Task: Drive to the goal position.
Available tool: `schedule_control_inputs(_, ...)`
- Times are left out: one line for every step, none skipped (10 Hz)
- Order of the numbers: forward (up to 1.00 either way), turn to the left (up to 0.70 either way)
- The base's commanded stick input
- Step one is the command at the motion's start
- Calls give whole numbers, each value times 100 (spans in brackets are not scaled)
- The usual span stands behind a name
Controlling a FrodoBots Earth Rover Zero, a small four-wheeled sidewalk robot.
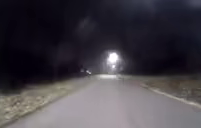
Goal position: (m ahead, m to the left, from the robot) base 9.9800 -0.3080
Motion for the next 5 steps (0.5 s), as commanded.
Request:
schedule_control_inputs(100,0)
schedule_control_inputs(100,0)
schedule_control_inputs(100,0)
schedule_control_inputs(100,0)
schedule_control_inputs(100,0)
